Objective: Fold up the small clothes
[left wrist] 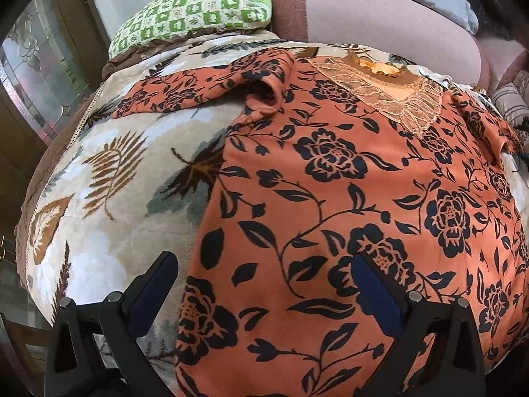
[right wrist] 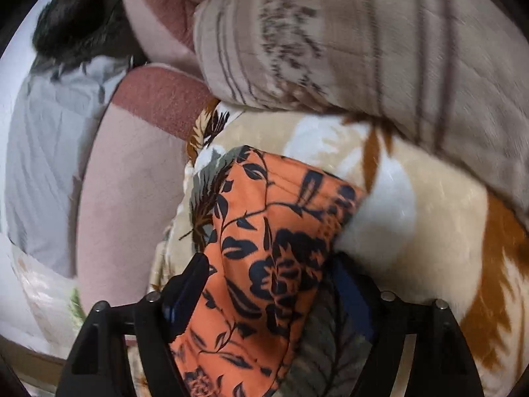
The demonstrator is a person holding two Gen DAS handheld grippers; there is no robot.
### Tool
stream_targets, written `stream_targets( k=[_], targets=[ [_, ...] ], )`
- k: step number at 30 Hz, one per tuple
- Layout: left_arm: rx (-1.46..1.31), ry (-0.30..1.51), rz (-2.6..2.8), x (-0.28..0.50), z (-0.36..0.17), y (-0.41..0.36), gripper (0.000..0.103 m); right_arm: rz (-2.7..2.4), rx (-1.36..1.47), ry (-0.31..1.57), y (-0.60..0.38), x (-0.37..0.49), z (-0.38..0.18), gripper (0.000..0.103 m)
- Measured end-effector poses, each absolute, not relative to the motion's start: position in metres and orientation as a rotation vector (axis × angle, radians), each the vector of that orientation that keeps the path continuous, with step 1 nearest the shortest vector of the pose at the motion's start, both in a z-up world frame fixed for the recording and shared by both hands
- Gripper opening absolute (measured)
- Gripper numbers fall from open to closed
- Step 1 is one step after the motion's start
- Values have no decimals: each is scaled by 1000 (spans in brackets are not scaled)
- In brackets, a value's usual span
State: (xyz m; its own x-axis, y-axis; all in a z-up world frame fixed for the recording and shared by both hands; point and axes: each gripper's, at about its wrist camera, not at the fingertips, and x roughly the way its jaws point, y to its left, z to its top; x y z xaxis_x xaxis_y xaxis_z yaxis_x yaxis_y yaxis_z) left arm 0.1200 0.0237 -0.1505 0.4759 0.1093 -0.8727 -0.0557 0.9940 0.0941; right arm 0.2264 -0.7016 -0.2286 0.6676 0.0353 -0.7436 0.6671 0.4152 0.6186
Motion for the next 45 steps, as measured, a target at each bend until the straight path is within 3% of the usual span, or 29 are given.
stream_targets(
  k=[1,8,15,20,23,24,25,26,28,38,41,43,45],
  targets=[
    [49,1070,105,119,-150,26,103,-448,1062,791,-701,232,-228,8],
    [8,1041,128,110,-143,47,103,-369,763,760,-643,254,-155,8],
    [-71,1014,139,99,-139,72,103,29,512,611,-453,276,-27,8],
    [-128,990,160,86,-134,98,103,235,472,662,-302,296,-28,9],
    [-157,988,178,78,-134,116,103,277,496,767,-224,313,-77,12],
    [-166,987,182,75,-134,121,103,306,483,826,-199,320,-103,27],
    [-174,983,189,73,-133,126,103,308,456,908,-180,327,-130,61],
    [-176,981,196,71,-132,130,103,287,432,998,-164,333,-155,83],
    [-182,977,204,68,-130,139,103,337,445,1105,-143,324,-192,84],
    [-143,948,110,101,-117,106,103,218,673,903,-265,266,-158,84],
    [-162,944,50,123,-109,93,103,202,839,888,-330,255,-174,85],
    [-210,941,32,137,-106,100,103,177,984,919,-361,255,-204,96],
    [-322,948,34,153,-106,126,103,98,1051,989,-375,259,-230,92]
  ],
)
